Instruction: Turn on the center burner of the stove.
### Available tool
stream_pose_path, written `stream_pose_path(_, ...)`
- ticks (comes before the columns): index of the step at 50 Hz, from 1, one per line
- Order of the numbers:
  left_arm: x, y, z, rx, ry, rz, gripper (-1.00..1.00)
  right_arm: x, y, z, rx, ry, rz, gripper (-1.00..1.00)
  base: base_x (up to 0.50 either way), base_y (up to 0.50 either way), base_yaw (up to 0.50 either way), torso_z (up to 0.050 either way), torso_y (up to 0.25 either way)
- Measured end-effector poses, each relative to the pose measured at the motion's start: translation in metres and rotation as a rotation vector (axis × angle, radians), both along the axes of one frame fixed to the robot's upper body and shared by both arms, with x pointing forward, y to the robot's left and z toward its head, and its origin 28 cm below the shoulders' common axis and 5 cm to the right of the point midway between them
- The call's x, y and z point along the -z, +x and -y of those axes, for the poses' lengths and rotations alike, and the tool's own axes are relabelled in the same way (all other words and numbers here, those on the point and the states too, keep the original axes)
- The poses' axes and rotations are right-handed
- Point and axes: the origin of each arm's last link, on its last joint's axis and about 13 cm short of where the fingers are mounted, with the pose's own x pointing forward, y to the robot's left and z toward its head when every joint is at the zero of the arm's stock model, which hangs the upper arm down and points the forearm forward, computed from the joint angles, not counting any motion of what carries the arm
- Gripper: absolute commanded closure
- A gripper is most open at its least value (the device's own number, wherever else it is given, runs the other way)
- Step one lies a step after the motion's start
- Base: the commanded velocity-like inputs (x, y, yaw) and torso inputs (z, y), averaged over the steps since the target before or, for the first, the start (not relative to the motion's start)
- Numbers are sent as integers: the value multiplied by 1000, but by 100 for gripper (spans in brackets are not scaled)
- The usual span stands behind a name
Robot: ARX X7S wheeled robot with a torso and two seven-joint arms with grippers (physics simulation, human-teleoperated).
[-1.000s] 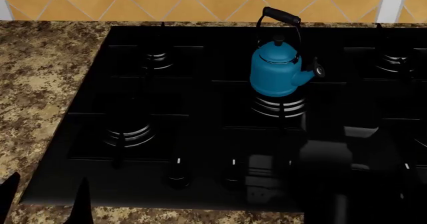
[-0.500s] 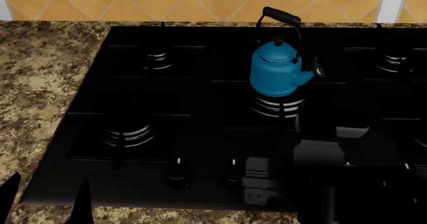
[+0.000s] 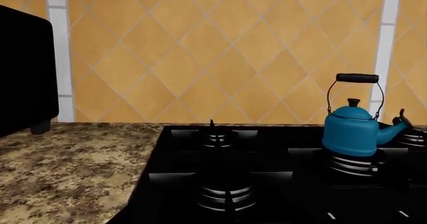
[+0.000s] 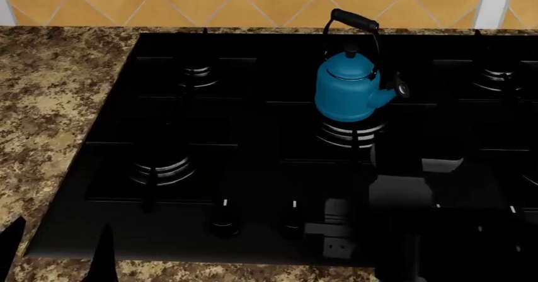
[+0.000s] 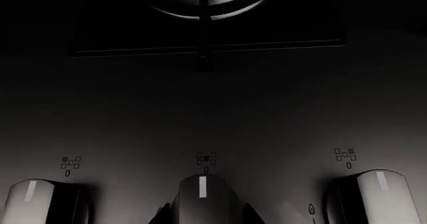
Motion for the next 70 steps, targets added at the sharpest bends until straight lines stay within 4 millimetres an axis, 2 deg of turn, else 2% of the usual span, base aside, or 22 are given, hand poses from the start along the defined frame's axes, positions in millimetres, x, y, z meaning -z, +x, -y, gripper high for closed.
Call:
stream_pose_path(14, 1, 1, 0, -3, 8, -4, -100, 0, -1, 5, -95, -71, 6, 100, -3, 0, 0, 0, 0)
stream_pose_path(47, 3, 2, 3, -17, 55, -21, -100, -6, 9, 32, -448, -229, 19, 100, -1, 0, 1, 0, 1)
stream_pose_path(70, 7, 3, 4, -45, 94, -40, -100, -14, 19, 39, -619, -338, 8, 100, 0, 1, 4, 0, 0)
